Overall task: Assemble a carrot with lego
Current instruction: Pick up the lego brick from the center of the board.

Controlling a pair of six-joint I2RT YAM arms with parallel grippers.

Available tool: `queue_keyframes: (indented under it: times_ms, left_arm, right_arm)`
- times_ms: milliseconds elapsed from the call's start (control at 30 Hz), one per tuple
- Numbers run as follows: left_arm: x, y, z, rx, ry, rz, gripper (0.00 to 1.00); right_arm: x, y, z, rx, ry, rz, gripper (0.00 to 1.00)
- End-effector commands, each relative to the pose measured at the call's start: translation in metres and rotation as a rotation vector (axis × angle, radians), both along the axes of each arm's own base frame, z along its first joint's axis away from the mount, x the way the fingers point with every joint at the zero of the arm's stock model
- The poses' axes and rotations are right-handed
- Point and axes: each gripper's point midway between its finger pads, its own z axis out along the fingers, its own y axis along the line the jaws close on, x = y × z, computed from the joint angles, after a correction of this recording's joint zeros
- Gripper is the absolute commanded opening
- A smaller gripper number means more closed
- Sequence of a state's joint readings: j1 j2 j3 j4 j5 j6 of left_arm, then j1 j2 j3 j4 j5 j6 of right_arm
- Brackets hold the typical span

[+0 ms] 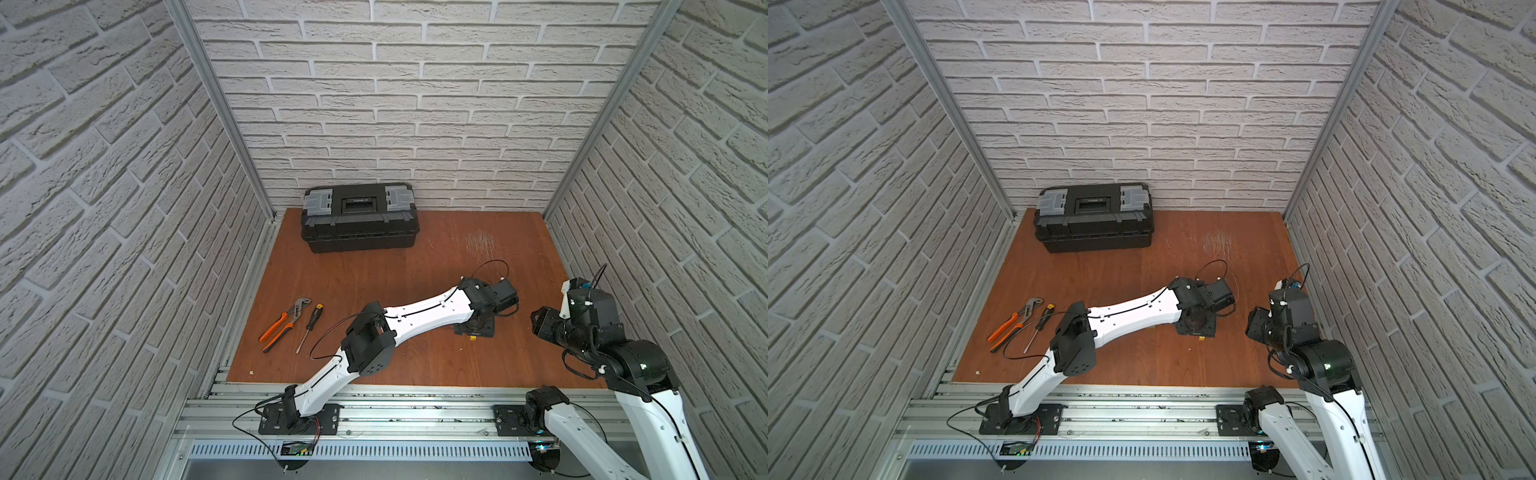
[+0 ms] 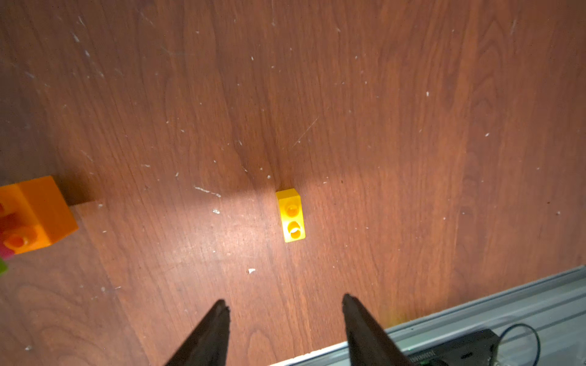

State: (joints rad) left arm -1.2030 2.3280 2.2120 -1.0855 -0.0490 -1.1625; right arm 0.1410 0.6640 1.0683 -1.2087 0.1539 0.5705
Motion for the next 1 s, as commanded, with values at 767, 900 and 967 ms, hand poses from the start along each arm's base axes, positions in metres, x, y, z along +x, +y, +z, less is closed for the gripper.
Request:
queue_keyframes:
  times_ms: [767,900,967]
  left_arm:
    - [0.022,-0.012,-0.063,0.049,0.083,0.059,0.43]
    - [0.020,-0.008,-0.061,0.062,0.082,0.058,0.42]
    - [0.018,-0.006,-0.061,0.067,0.084,0.057,0.41]
  right_arm:
    - [0.004,0.014,-0.017,0.038,0.026,0.073,0.49]
    - [0.005,0.014,-0.019,0.035,0.036,0.076,0.49]
    - [0.005,0.014,-0.020,0.036,0.040,0.077,0.49]
